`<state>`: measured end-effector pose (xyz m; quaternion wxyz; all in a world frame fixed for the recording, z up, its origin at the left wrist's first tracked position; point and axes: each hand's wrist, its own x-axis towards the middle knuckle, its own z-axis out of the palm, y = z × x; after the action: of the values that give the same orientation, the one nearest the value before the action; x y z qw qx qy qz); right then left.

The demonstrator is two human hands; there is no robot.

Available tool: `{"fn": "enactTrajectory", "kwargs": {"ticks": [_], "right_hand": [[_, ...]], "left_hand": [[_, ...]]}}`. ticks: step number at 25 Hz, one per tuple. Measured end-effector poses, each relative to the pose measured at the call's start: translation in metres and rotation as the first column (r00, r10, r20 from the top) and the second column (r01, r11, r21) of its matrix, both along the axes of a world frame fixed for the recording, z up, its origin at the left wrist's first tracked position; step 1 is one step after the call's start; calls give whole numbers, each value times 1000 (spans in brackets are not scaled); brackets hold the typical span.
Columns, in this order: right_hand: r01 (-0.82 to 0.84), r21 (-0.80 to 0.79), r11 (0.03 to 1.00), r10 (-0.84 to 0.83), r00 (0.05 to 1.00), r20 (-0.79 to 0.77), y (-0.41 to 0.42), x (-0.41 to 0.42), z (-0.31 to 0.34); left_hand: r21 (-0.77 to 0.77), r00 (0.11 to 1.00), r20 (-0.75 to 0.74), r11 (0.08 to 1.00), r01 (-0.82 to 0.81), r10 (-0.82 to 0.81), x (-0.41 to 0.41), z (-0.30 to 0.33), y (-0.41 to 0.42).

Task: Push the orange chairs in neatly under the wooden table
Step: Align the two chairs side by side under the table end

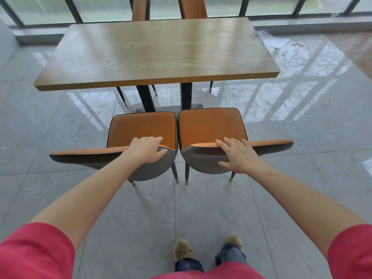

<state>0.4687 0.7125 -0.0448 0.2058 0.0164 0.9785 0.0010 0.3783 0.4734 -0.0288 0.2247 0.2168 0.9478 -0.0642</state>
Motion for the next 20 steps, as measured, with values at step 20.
{"fn": "enactTrajectory", "kwargs": {"ticks": [20], "right_hand": [[15, -79, 997, -24, 994, -109, 195, 26, 24]], "left_hand": [[90, 998, -51, 995, 50, -46, 37, 29, 233]]}}
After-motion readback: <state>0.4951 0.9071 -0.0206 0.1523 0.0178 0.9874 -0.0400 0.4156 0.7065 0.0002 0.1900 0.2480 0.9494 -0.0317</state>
